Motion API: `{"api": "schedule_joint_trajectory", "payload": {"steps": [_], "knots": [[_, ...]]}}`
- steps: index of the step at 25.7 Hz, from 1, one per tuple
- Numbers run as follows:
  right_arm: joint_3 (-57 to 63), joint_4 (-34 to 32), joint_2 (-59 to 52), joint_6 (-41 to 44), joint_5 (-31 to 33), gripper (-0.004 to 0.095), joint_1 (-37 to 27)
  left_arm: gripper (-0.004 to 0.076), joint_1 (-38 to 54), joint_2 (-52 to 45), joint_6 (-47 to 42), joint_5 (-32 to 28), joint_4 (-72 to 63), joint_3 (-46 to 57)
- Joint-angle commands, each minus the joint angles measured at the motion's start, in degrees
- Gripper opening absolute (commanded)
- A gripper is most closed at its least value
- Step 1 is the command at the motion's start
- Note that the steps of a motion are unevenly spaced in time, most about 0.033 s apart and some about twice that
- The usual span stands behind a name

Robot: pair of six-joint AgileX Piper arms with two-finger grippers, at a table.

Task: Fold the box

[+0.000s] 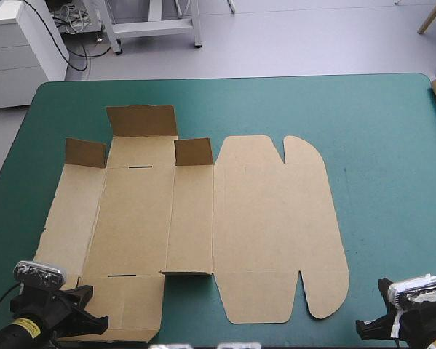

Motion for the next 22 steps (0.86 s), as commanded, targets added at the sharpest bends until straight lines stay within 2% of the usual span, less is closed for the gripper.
{"api": "schedule_joint_trajectory", "payload": {"steps": [1,17,22], "knots": [[-1.4,0.3,1.1,-0.3,-3.9,-0.0021,0.3,-0.0008,0.2,0.6,0.1,-3.1,-1.2,-1.3],[-1.4,0.3,1.1,-0.3,-3.9,-0.0021,0.3,-0.0008,0.2,1.3,0.8,-3.6,-0.6,-2.2],[-1.4,0.3,1.1,-0.3,-3.9,-0.0021,0.3,-0.0008,0.2,8.7,0.8,-5.0,0.2,-6.9]]}}
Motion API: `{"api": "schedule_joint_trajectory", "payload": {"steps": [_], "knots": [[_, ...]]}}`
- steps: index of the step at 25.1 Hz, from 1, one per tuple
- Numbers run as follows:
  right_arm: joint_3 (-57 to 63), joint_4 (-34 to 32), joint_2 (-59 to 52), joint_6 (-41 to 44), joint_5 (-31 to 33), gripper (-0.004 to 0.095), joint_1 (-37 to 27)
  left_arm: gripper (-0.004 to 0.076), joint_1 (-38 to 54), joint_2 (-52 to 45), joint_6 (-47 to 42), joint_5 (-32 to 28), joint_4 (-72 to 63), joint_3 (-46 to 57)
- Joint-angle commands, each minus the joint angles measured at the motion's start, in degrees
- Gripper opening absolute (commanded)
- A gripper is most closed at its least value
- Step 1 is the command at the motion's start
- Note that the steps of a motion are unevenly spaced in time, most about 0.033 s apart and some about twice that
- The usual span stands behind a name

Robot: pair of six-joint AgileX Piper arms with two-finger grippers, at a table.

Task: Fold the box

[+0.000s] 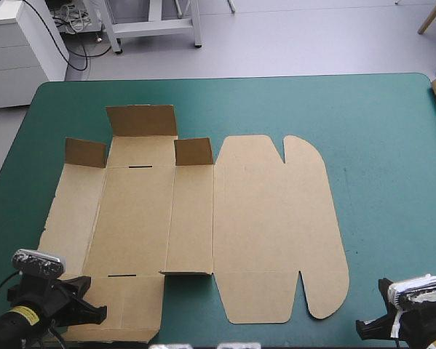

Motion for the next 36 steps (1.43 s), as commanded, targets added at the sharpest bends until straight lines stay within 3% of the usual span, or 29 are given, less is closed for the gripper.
{"api": "schedule_joint_trajectory", "payload": {"steps": [1,14,19,28,36], "knots": [[-1.4,0.3,1.1,-0.3,-3.9,-0.0021,0.3,-0.0008,0.2,5.7,-0.2,-4.4,-0.8,-4.6],[-1.4,0.3,1.1,-0.3,-3.9,-0.0022,0.3,-0.0008,0.4,29.4,-2.4,-12.9,-0.6,-15.5],[-1.4,0.3,1.1,-0.3,-3.9,-0.0021,0.3,-0.0008,13.1,40.7,1.2,-12.5,-3.5,-26.3],[-1.4,0.3,1.1,-0.3,-3.9,-0.0021,0.3,-0.0008,36.7,47.0,13.0,-8.6,-18.0,-32.2],[-1.4,0.3,1.1,-0.3,-3.9,-0.0022,0.3,-0.0008,52.6,51.1,19.9,1.6,-23.7,-32.2]]}}
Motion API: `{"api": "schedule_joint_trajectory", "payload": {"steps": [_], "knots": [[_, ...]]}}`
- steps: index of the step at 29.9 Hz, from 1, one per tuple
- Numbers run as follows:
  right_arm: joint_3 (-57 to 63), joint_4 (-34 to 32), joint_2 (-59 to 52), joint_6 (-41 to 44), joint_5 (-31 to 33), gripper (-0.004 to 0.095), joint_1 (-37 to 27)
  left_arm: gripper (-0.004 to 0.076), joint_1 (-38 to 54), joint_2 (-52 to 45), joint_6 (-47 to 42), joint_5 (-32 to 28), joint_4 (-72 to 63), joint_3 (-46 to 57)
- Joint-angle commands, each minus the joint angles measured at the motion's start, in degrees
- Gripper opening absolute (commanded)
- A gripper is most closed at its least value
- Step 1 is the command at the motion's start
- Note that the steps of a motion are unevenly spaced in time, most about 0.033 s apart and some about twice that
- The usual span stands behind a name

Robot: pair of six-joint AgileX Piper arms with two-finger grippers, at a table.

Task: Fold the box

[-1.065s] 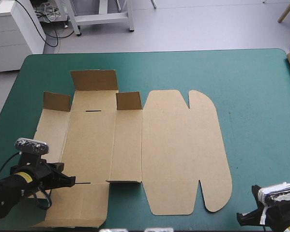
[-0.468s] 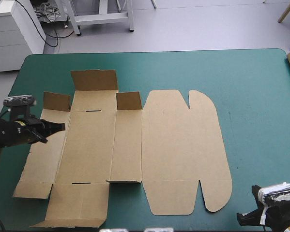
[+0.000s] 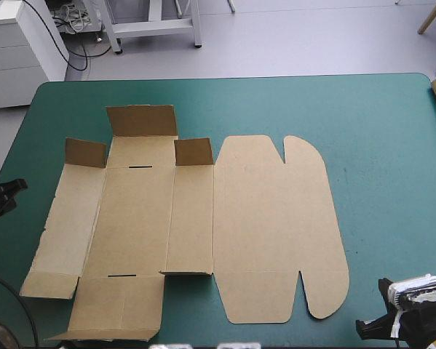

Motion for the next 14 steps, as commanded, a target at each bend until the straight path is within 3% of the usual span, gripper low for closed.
{"api": "schedule_joint_trajectory", "payload": {"steps": [1,5,10,12,14], "knots": [[-1.4,0.3,1.1,-0.3,-3.9,-0.0022,0.3,-0.0008,4.4,0.0,4.8,4.1,-5.0,-1.9],[-1.4,0.3,1.1,-0.3,-3.9,-0.0021,0.3,-0.0008,5.2,0.3,11.0,7.0,-4.9,-1.9],[-1.4,0.3,1.1,-0.3,-3.9,-0.0022,0.3,-0.0003,5.2,0.3,12.3,9.8,-5.0,-1.9],[-1.4,0.3,1.1,-0.3,-3.9,-0.0022,0.3,0.0026,5.2,0.3,13.4,10.8,-5.0,-1.9],[-1.4,0.3,1.1,-0.3,-3.9,-0.0021,0.3,0.0108,5.2,0.3,14.8,11.5,-5.0,-1.9]]}}
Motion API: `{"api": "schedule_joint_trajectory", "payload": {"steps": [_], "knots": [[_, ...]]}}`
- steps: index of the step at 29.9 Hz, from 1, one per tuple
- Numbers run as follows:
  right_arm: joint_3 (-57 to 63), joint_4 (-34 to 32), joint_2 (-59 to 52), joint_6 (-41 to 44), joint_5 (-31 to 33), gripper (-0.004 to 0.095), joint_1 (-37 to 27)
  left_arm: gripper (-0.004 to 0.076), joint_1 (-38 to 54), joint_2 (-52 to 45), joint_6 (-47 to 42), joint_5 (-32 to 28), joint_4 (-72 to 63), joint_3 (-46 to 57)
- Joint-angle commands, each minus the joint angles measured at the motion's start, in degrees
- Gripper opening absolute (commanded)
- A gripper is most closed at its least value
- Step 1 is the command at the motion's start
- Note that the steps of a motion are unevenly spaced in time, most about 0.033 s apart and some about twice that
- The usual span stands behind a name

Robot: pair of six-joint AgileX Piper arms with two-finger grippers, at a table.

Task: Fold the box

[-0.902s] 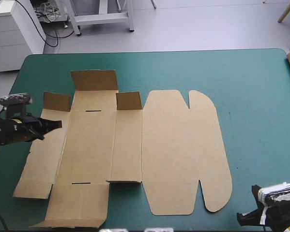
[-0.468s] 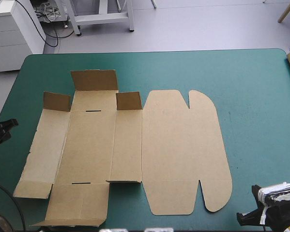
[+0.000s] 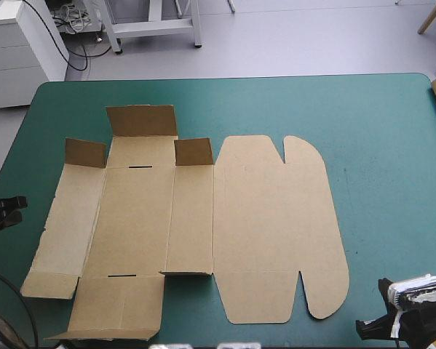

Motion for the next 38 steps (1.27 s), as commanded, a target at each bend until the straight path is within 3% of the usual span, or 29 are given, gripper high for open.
{"api": "schedule_joint_trajectory", "payload": {"steps": [1,5,7,30,32,34,38], "knots": [[-1.4,0.3,1.1,-0.3,-3.9,-0.0021,0.3,0.0155,0.2,-1.3,1.5,1.4,-2.7,-1.9],[-1.4,0.3,1.1,-0.3,-3.9,-0.0022,0.3,0.0430,0.2,-1.3,1.5,2.0,-2.9,-1.9],[-1.4,0.3,1.1,-0.3,-3.9,-0.0022,0.3,0.0501,0.2,-1.3,1.2,2.1,-3.1,-1.7],[-1.4,0.3,1.1,-0.3,-3.9,-0.0021,0.3,0.0473,0.2,0.2,8.6,3.5,-6.3,12.9],[-1.4,0.3,1.1,-0.3,-3.9,-0.0021,0.3,0.0454,0.2,0.4,8.5,3.5,-6.2,12.9],[-1.4,0.3,1.1,-0.3,-3.9,-0.0021,0.3,0.0381,0.2,0.7,8.5,3.5,-6.2,12.9],[-1.4,0.3,1.1,-0.3,-3.9,-0.0021,0.3,0.0081,0.2,0.7,8.9,3.5,-5.2,12.9]]}}
